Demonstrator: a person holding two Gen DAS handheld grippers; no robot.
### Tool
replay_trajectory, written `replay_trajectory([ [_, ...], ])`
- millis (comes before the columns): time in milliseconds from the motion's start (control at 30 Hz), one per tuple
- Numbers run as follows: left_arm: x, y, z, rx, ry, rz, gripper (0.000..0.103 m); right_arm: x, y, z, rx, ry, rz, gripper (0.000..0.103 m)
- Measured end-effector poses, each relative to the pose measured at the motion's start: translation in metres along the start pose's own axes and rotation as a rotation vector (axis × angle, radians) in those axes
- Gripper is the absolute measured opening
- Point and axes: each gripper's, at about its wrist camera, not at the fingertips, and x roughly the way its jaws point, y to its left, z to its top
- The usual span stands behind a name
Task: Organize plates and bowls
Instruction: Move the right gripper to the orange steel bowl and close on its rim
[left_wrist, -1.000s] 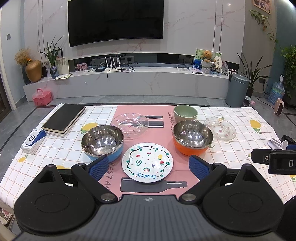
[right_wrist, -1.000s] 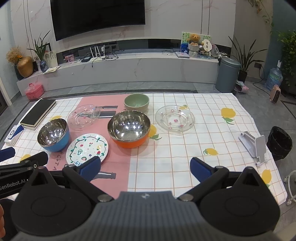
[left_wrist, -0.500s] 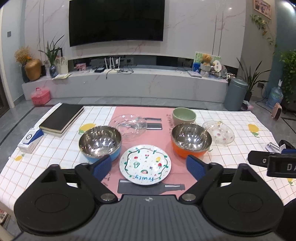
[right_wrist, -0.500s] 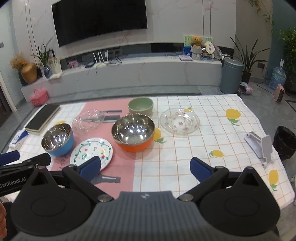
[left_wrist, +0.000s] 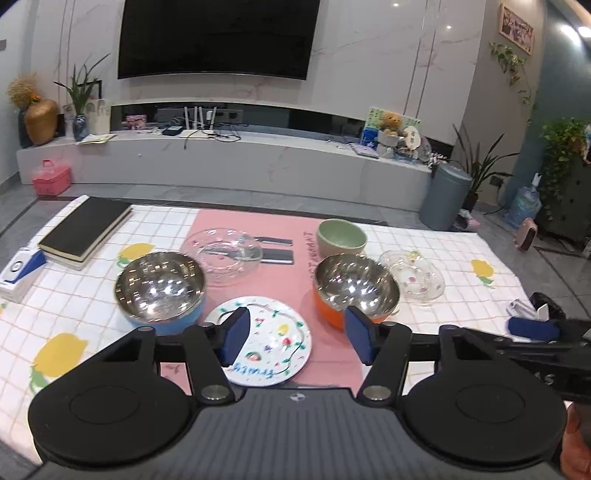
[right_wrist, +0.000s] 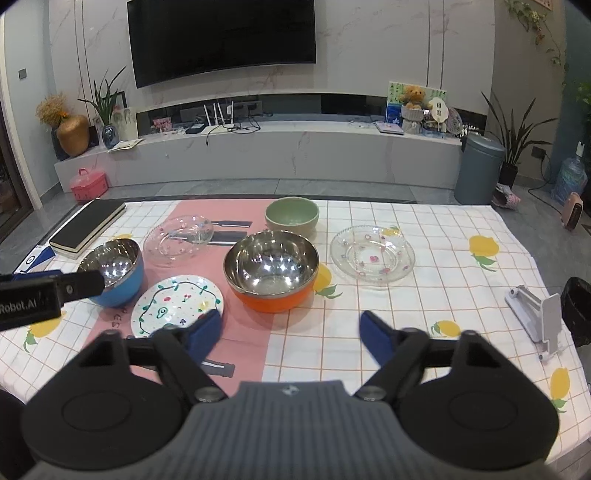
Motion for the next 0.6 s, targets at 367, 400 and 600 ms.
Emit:
replay_trajectory([
  [367,0.056,-0.003,0.010,-0.036,0.060,-0.039,0.066,0.050,-0.014,0.017,0.024,0.072,-0.009,0.064],
  [400,0.063,-0.003,0.011,-0.043,0.069,-0.044,0.066,0.056,-0.016,0.020,0.025,0.075,-0.005,0.064],
  [600,0.101,0.000,0.022,-0.103,0.097,-0.067,0.078,0.092,-0.027,0.042,0.050,0.088,-0.004,0.065],
])
